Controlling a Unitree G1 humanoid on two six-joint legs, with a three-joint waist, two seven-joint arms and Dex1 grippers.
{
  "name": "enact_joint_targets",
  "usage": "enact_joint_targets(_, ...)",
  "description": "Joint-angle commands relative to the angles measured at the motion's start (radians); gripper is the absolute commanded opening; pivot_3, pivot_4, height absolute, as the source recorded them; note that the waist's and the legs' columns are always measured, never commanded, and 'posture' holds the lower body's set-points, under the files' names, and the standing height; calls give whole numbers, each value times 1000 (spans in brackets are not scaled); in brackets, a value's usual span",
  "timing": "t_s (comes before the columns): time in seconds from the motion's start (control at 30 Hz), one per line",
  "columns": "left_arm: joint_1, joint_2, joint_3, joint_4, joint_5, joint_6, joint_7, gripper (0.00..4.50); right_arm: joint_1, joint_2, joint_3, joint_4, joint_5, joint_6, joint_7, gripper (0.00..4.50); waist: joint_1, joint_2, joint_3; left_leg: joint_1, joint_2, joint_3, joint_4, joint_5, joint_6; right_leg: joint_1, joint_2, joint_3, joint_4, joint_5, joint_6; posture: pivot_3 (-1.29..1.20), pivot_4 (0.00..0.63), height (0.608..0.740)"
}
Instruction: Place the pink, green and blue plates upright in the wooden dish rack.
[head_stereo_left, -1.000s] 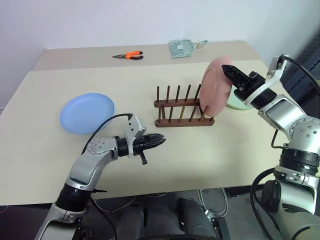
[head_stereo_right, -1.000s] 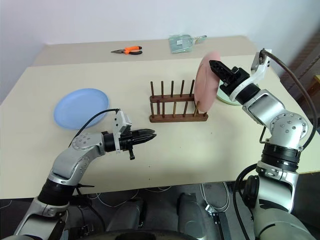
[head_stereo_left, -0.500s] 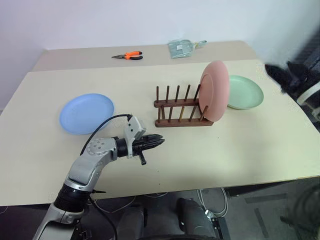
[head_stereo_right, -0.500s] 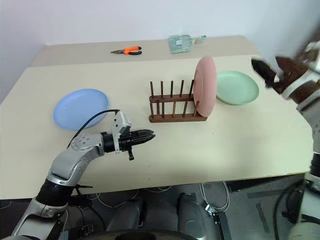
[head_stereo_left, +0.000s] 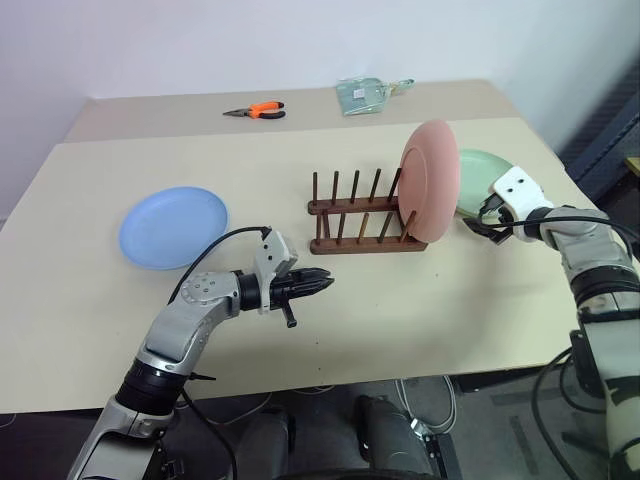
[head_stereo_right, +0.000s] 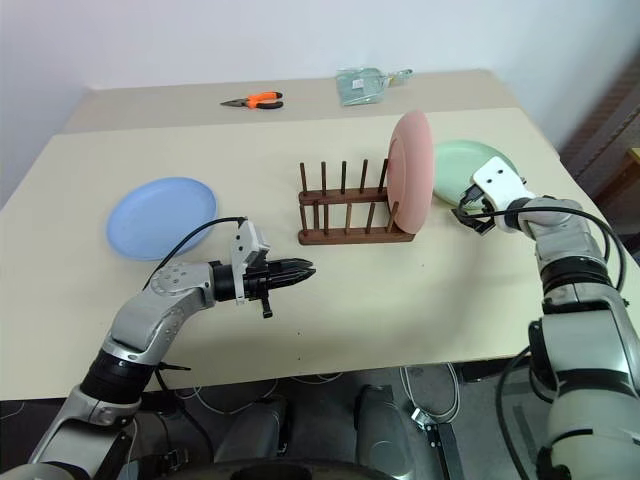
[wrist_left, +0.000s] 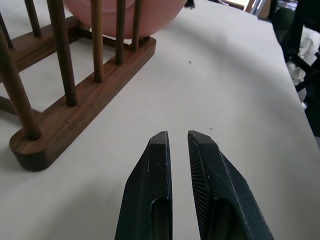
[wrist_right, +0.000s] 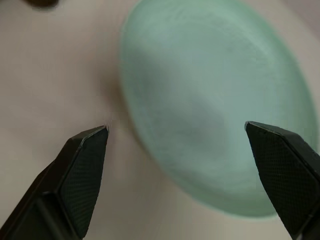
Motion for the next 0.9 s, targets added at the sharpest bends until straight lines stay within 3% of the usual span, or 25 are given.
enact_joint_targets(0.03,4,6,10,-34,7,-15,9,591,-59,6,6,88,-70,-25,-57,4477,-1,0,0,0,0,0,0,0,0,0,0,0,0,0,0,0,150,740)
enact_joint_targets(0.07,6,5,12,-36,7,-14,13,591,-65,9,5,102,-82,-26,-71,4477,0,0,0,1,0,0,0,0,0,1,0,0,0,0,0,0,150,740)
enact_joint_targets(0.17,23,9,18,-55,8,-10,27,591,-71,11,3,123,-111,-36,-85,3625,-1,0,0,1,0,0,0,0,0,1,0,0,0,0,0,0,150,740)
enact_joint_targets(0.4,58,20,20,-92,0,-3,43,591,-59,5,-92,112,-72,-86,-153,192,-1,0,0,1,0,0,0,0,0,1,0,0,1,0,0,0,150,740)
enact_joint_targets(0.57,34,4,57,-106,-11,-22,76,591,-21,-51,-147,31,-60,-200,-202,30,0,0,0,1,0,-1,0,0,0,1,0,0,0,0,0,0,150,740)
enact_joint_targets(0.67,40,16,89,-146,-36,-13,75,591,50,-106,-224,-152,12,-231,-147,30,-1,1,0,0,0,-1,0,0,0,1,0,0,0,0,0,0,150,740)
enact_joint_targets(0.77,50,32,126,-171,-61,8,80,591,176,-121,-376,-563,263,-28,-6,30,-3,1,0,0,0,-1,0,0,0,1,0,0,0,1,2,0,150,740)
enact_joint_targets(0.9,63,55,132,-169,-63,10,73,591,262,-123,-521,-1017,594,347,54,30,-7,2,0,2,1,-1,0,0,0,1,1,0,2,2,3,0,150,740)
